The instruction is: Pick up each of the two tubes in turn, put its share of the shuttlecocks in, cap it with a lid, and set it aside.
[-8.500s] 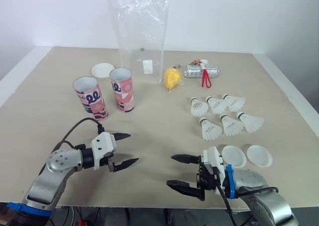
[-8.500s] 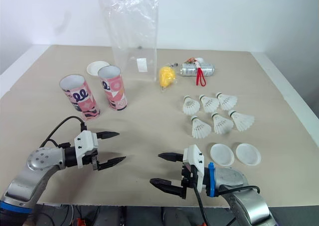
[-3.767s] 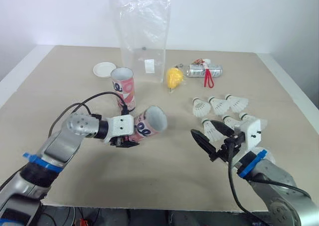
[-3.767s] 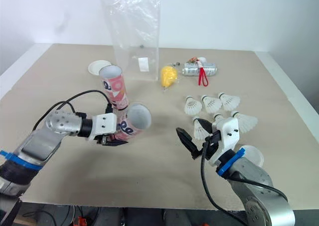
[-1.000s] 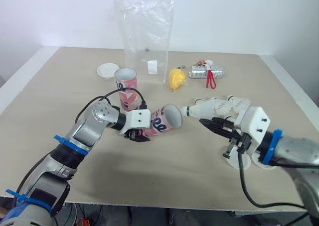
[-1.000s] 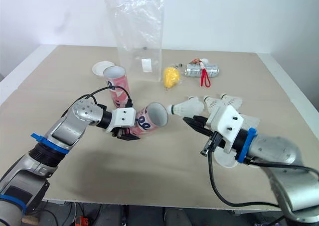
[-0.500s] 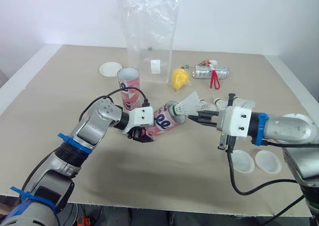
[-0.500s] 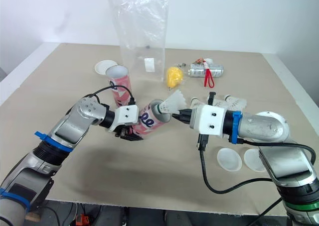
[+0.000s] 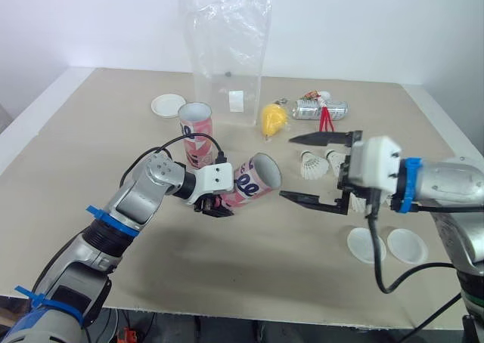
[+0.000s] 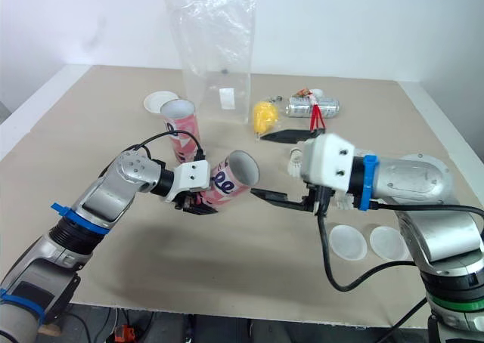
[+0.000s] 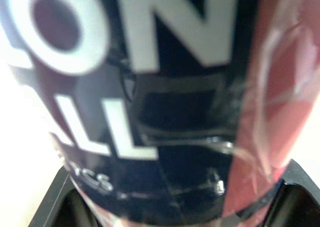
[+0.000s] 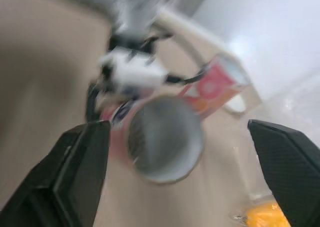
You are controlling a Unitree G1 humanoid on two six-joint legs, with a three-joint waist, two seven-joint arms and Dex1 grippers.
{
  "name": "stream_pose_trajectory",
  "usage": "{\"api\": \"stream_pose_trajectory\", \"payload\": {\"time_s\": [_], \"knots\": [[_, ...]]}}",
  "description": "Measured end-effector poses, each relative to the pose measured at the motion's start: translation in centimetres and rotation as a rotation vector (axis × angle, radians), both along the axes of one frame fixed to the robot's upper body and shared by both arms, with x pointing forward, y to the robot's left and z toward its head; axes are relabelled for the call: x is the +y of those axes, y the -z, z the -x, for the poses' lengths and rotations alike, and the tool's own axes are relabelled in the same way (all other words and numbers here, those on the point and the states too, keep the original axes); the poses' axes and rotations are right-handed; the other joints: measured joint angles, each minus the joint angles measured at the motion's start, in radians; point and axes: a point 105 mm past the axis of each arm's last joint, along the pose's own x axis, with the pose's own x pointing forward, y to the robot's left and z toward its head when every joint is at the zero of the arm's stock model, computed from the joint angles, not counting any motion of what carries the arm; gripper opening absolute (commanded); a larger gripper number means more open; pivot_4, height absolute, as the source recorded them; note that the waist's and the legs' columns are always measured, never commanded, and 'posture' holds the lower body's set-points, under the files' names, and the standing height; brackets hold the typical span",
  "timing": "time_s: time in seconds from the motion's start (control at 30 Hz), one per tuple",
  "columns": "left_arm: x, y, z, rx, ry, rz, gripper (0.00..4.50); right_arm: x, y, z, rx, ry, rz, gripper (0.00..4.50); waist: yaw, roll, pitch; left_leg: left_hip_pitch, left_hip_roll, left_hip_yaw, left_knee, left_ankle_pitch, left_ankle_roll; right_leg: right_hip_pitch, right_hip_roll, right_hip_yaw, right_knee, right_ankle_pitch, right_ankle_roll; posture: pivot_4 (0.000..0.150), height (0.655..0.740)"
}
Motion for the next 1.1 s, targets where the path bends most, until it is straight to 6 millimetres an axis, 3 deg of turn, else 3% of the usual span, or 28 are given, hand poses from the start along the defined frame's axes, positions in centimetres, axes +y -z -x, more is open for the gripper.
{"api": "stream_pose_trajectory", "payload": {"time_s": [0.1,0.2,0.37,0.5,0.77,1.1], "knots": [[0.1,0.0,0.0,0.0,-0.001,-0.001,2.94,-2.6,1.2,-1.6,0.121,0.193,-0.152,4.48,0.0,0.0,0.0,0.0,0.0,-0.001,0.0,0.0,0.0,0.0,0.0,0.0,0.0,0.0,-0.001,0.15,0.74],[0.5,0.0,-0.1,0.0,-0.007,-0.011,2.94,-4.4,5.0,-3.4,0.293,0.415,-0.334,4.48,-0.001,0.0,0.0,0.001,0.0,-0.001,0.0,0.0,0.0,-0.001,0.001,0.0,0.001,0.0,0.0,0.15,0.74],[0.7,-0.1,-0.1,0.003,-0.01,-0.012,2.94,-2.3,8.9,-4.7,0.433,0.546,-0.419,4.48,-0.01,0.002,0.0,0.001,0.0,-0.001,0.0,0.0,0.0,-0.003,0.002,0.0,0.006,-0.001,0.0,0.15,0.74],[0.8,-0.1,0.0,0.007,-0.011,-0.013,2.94,-1.2,10.7,-6.4,0.47,0.623,-0.41,4.48,-0.016,0.002,0.0,0.001,0.0,-0.001,0.0,0.0,0.0,-0.003,0.002,0.001,0.007,-0.001,0.0,0.15,0.74],[0.9,-0.1,0.1,0.005,-0.016,-0.017,2.94,-2.2,11.8,-8.3,0.483,0.704,-0.404,4.48,-0.019,0.002,0.0,0.0,0.0,-0.001,0.0,0.0,0.0,-0.004,0.002,0.0,0.008,-0.002,-0.001,0.15,0.74],[1.0,0.0,0.1,-0.008,-0.024,-0.018,2.94,-1.0,11.9,-11.4,0.541,0.728,-0.471,4.48,-0.023,0.002,0.0,0.001,0.0,-0.001,0.0,0.001,0.0,-0.003,0.002,0.001,0.01,-0.002,-0.001,0.15,0.74]]}}
